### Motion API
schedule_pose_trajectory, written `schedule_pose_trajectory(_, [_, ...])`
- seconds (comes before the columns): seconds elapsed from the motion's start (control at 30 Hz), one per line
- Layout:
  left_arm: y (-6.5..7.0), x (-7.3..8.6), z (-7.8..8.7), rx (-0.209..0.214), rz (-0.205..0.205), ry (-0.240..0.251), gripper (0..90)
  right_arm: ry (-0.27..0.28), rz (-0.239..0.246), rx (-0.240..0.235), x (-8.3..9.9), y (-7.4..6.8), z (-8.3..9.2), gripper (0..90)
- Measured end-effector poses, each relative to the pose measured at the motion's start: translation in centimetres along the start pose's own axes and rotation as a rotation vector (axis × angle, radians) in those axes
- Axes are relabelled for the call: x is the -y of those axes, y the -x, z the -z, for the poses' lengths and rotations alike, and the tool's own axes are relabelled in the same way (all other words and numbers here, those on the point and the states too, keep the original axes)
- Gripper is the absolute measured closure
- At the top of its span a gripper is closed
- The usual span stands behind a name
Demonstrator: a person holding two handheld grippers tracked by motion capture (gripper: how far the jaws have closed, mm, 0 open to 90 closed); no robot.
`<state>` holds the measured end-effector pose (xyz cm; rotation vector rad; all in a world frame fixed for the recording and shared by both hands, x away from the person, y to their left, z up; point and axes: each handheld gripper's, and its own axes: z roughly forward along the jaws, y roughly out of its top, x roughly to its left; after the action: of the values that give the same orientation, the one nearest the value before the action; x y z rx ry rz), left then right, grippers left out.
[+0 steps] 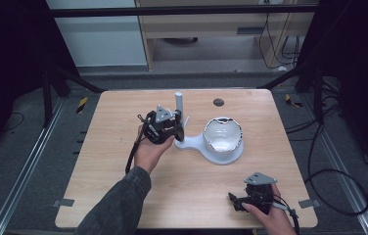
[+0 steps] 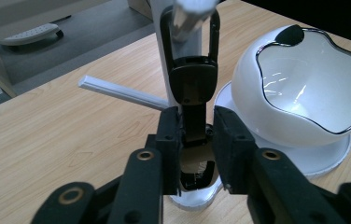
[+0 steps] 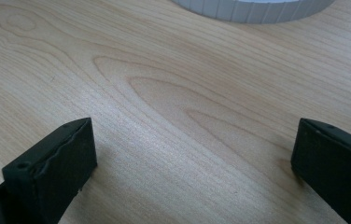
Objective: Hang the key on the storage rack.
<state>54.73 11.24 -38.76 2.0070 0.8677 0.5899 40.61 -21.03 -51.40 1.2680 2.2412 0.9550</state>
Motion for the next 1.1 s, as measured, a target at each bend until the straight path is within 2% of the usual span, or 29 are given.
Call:
schedule_pose_trajectory(0.13, [0.3, 0.2, 0.3, -0.007, -0.022, -0.012, 59.2, 0.000, 0.000, 0.000, 0.0, 0.0, 0.0, 0.4])
schedule_pose_trajectory(0.23, [0.5, 0.3, 0.5, -0.008, -0.019, -0.008, 52.4, 0.000, 0.000, 0.000, 0.0, 0.0, 0.0, 0.4])
schedule_pose_trajectory(0.5, [1.2, 0.2, 1.4, 0.013, -0.035, -0.007, 35.1, 0.000, -0.002, 0.003, 0.0, 0.0, 0.0, 0.4])
schedule_pose_trajectory(0.6, [1.6, 0.2, 1.7, 0.023, -0.055, -0.021, 26.7, 0.001, -0.001, 0.003, 0.0, 0.0, 0.0, 0.4])
schedule_pose_trajectory(0.7, [1.9, 0.4, 2.2, 0.022, -0.046, -0.026, 19.8, 0.001, -0.003, 0.002, 0.0, -0.1, 0.0, 0.4])
schedule_pose_trajectory(0.87, [2.0, 0.7, 2.9, 0.026, -0.043, -0.035, 15.7, 0.000, -0.005, 0.002, 0.0, -0.1, 0.1, 0.4])
schedule_pose_trajectory(1.1, [2.2, 1.0, 4.2, 0.058, -0.045, -0.050, 13.5, 0.000, -0.005, 0.002, 0.0, -0.1, 0.1, 0.4])
